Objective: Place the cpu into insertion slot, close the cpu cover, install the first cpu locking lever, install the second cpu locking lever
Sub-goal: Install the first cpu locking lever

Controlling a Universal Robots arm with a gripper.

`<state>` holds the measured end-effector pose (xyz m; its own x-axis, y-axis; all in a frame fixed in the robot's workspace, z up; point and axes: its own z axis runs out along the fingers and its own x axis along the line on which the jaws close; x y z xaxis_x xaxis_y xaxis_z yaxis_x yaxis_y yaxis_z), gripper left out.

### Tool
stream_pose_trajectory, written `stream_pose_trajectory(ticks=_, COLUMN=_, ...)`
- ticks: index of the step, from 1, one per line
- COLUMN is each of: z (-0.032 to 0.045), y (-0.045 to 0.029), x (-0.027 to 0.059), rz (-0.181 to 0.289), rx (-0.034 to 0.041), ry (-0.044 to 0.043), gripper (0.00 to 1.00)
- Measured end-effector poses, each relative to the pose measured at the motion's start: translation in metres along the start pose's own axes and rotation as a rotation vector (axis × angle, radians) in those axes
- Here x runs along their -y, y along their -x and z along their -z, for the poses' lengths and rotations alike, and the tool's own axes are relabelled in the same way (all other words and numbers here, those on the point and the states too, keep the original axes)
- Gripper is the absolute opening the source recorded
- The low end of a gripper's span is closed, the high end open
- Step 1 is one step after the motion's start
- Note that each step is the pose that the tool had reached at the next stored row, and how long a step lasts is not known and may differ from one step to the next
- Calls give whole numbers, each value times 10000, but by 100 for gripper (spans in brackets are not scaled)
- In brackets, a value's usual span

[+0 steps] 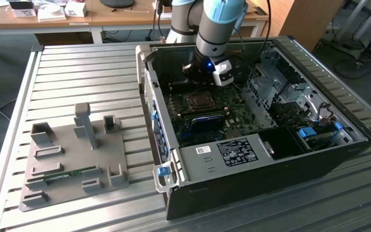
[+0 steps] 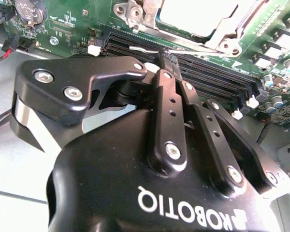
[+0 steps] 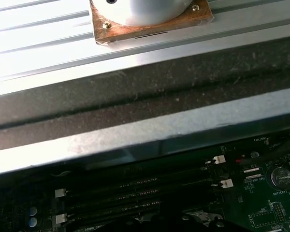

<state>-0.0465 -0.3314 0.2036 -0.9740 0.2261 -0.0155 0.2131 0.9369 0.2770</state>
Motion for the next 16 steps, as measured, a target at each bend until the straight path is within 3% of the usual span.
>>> stream_pose_trajectory(ticks=16, z=-16, y=-2, x=-5, rz=0, rx=4, ry=-11, gripper=11)
